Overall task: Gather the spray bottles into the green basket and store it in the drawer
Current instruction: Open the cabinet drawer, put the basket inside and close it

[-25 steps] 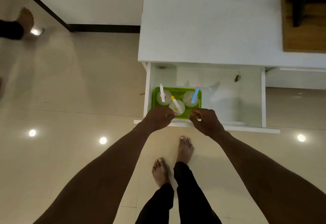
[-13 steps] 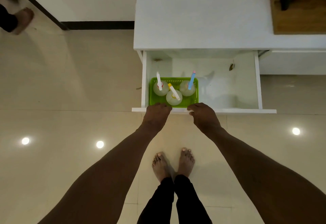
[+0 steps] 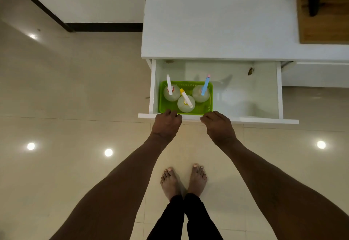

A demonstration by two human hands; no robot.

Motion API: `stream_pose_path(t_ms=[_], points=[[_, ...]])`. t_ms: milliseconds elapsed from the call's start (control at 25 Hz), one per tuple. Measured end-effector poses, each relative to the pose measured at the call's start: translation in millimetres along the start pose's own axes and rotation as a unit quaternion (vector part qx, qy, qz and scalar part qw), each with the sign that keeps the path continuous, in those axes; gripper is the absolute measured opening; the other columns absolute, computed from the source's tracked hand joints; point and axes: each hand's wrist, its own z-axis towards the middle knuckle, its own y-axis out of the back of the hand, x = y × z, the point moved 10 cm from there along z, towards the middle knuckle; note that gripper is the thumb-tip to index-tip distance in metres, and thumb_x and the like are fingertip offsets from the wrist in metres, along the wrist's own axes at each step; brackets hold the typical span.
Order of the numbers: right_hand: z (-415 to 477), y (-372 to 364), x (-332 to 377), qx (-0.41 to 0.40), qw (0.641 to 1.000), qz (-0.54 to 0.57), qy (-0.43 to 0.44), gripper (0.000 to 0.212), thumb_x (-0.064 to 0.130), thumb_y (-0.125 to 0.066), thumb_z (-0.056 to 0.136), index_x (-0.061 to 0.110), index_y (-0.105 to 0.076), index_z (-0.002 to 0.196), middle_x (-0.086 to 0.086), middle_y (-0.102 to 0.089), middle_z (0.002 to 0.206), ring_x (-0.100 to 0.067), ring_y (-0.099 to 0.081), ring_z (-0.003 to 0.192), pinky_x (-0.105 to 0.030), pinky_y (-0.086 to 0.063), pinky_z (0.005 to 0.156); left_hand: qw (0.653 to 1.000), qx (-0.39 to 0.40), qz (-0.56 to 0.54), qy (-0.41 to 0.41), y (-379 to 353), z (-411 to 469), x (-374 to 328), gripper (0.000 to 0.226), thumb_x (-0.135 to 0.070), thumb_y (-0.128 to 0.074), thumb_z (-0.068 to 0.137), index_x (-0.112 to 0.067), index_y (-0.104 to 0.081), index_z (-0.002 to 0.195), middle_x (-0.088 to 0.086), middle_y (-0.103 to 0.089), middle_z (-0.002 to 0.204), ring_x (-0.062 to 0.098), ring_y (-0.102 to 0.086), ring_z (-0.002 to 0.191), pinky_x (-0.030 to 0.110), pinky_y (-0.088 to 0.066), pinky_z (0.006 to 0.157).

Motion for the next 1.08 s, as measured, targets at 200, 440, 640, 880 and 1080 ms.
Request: stream_pose_path(t_ms=[200, 440, 640, 880, 1080], points=[[31.9, 4.7, -13.4, 0.018, 1.0, -0.021, -0.012, 0.032, -0.005, -0.07, 0.049, 0.014, -0.071, 0.075, -0.002, -0.063, 0.072, -0.026, -0.061, 0.065, -0.029, -0.049, 0.053, 0.999, 0.005, -0.009, 0.038, 14.4, 30.8, 11.2, 0.035, -0.002, -0.084, 0.029, -0.018, -0.061, 0.05, -0.002, -0.054, 0.05, 0.019, -0.054, 0.042, 0.017, -0.034, 0.039], [69.5, 11.9, -31.2, -0.024, 1.0, -0.017, 0.01, 0.032, -0.01, -0.067, 0.05, 0.012, -0.07, 0.074, -0.006, -0.059, 0.068, -0.029, -0.058, 0.062, -0.033, -0.048, 0.055, 0.998, -0.021, -0.01, 0.064, 25.3, 62.8, 25.7, 0.035, 0.002, -0.085, 0.035, -0.016, -0.064, 0.056, 0.0, -0.056, 0.054, 0.021, -0.056, 0.045, 0.019, -0.038, 0.04], [95.9, 18.3, -46.4, -0.087, 0.995, -0.042, -0.004, 0.034, -0.009, -0.069, 0.056, 0.016, -0.065, 0.078, -0.003, -0.057, 0.073, -0.028, -0.055, 0.071, -0.034, -0.041, 0.066, 0.996, -0.045, -0.018, 0.071, 28.0, 87.6, 41.2, 0.038, 0.007, -0.083, 0.038, -0.015, -0.067, 0.064, 0.001, -0.059, 0.06, 0.022, -0.059, 0.054, 0.021, -0.038, 0.043], [134.6, 28.7, -80.9, -0.049, 0.991, -0.118, -0.049, 0.085, 0.046, -0.075, 0.074, 0.022, -0.037, 0.145, -0.002, -0.039, 0.147, -0.025, -0.043, 0.13, -0.048, -0.027, 0.113, 0.989, -0.121, -0.042, 0.068, 41.5, 123.4, 69.6, 0.065, 0.002, -0.059, 0.084, -0.009, -0.044, 0.147, 0.012, -0.037, 0.158, 0.033, -0.033, 0.147, 0.05, -0.031, 0.117], [167.8, 30.5, -100.8, 0.013, 0.99, -0.134, -0.041, 0.096, 0.058, -0.064, 0.08, 0.014, -0.023, 0.154, -0.011, -0.029, 0.159, -0.03, -0.027, 0.147, -0.054, -0.018, 0.12, 0.994, -0.072, -0.045, 0.074, 34.4, 153.6, 89.3, 0.073, -0.005, -0.052, 0.097, 0.0, -0.011, 0.157, 0.019, -0.01, 0.165, 0.032, -0.008, 0.155, 0.047, -0.014, 0.126]])
